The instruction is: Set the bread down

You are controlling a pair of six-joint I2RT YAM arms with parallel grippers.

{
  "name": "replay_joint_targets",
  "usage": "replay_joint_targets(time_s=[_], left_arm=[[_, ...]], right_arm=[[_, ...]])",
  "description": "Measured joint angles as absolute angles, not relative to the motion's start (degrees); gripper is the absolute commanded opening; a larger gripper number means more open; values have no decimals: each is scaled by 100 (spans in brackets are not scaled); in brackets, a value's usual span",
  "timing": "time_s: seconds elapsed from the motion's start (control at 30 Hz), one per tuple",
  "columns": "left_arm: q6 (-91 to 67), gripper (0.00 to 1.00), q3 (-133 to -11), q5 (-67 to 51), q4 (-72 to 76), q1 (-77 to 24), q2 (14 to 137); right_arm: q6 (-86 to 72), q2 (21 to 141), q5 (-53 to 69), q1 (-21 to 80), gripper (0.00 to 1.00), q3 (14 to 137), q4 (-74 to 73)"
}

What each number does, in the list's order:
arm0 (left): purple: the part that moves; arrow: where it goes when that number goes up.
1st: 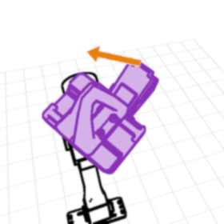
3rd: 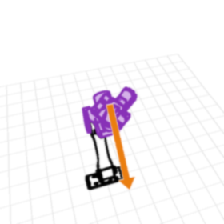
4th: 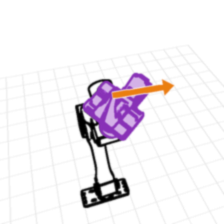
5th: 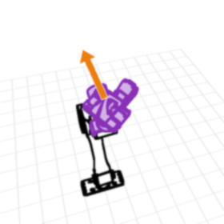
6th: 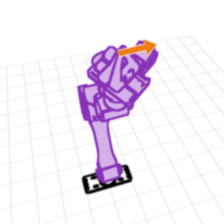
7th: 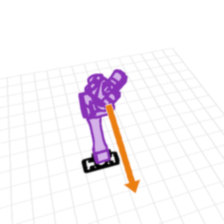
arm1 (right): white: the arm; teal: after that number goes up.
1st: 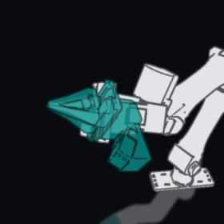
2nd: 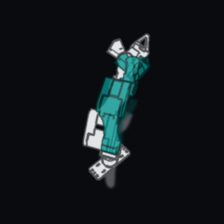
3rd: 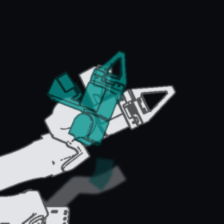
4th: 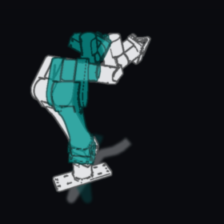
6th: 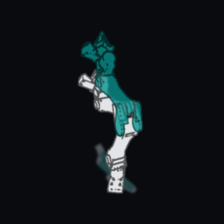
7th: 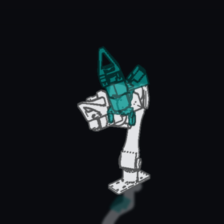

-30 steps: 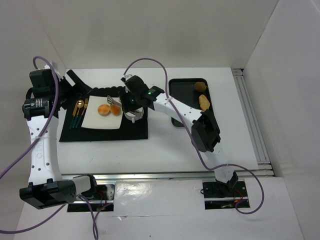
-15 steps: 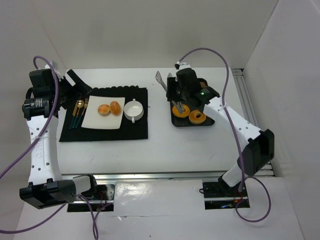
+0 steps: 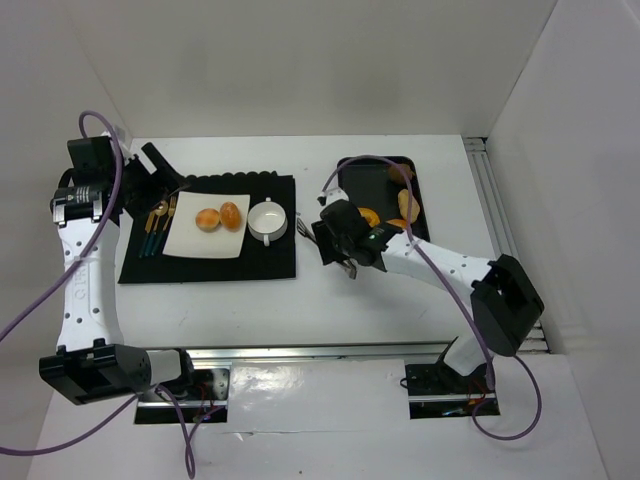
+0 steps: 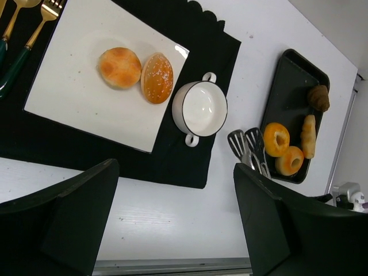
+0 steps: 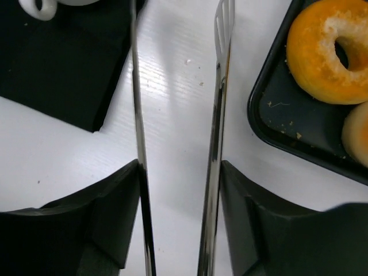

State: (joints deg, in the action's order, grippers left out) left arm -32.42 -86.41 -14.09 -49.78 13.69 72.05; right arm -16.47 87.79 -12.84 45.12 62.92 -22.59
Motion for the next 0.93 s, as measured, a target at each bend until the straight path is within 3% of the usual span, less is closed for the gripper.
replay_joint_targets(time_s=[0.13,0.17,0.23,0.6,0.93], left_arm=[[-3164,94,-8621,-1424,-5059,1369,7236],[-3157,94,-8621,-1426,-5074,1369,7236],[-3148,94,-8621,-1424,-5089,1369,7236],[-3146,94,-8619,-1455,-5089,1240,7452],[-3035,94,-8361,-1293,-4917,956,7872]], right_arm=[[-1699,9028,-1487,4602,82,6160,-1951],[-1712,9065,-1531,4622,93,6132,-1946],[-1756,9098,-1629,4657,100,6132,-1975],[-2408,8809,-2917,4351,100,7358,-3013],[-3063,7647,-3236,3277,100,6584,-3280]])
